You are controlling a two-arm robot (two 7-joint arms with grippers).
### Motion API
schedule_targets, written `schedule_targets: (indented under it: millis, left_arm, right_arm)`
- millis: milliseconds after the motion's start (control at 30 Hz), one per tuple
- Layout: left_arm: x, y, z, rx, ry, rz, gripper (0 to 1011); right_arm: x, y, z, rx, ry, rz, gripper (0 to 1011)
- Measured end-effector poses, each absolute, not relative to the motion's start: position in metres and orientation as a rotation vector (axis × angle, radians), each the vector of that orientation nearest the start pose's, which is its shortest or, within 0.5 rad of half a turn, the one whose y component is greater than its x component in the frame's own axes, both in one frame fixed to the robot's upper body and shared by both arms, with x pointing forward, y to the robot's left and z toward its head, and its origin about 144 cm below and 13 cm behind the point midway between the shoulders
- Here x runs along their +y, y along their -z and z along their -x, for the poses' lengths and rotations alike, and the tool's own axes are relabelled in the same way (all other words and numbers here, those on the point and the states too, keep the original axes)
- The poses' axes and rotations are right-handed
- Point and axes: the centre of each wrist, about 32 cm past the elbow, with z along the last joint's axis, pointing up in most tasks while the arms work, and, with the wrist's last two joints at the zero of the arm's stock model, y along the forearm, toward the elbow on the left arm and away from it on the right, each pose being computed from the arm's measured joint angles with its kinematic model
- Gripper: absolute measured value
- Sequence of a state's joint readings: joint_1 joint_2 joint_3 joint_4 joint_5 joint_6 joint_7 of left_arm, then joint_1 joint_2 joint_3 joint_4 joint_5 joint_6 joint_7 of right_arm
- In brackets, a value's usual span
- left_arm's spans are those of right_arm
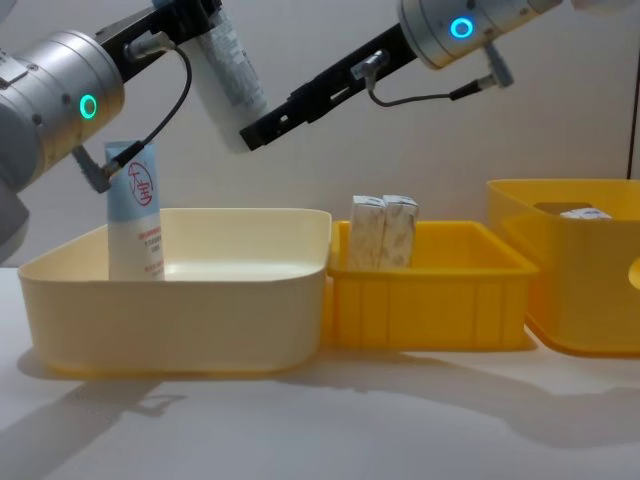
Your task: Bimanual collaborative sorting of washing and personal care products
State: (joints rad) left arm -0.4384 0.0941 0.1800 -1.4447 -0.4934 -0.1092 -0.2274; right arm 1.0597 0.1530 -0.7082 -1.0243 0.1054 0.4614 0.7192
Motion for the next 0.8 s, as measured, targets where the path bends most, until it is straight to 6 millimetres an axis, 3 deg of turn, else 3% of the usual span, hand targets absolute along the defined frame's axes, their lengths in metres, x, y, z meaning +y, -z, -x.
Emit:
schedule_targets:
  millis: [667, 800]
  left_arm:
    - [0.202, -1.267, -0.566, -0.067, -1.115, 0.532, 264]
    - [0.202, -1.267, -0.566, -0.067, -1.116, 0.531, 264]
  right_arm:
    - [-0.106, -1.387, -0.663, -0.232, 0.496, 0.540, 1001]
    - [-0.104, -1.388, -0.664, -0.234, 0.493, 0.537, 933]
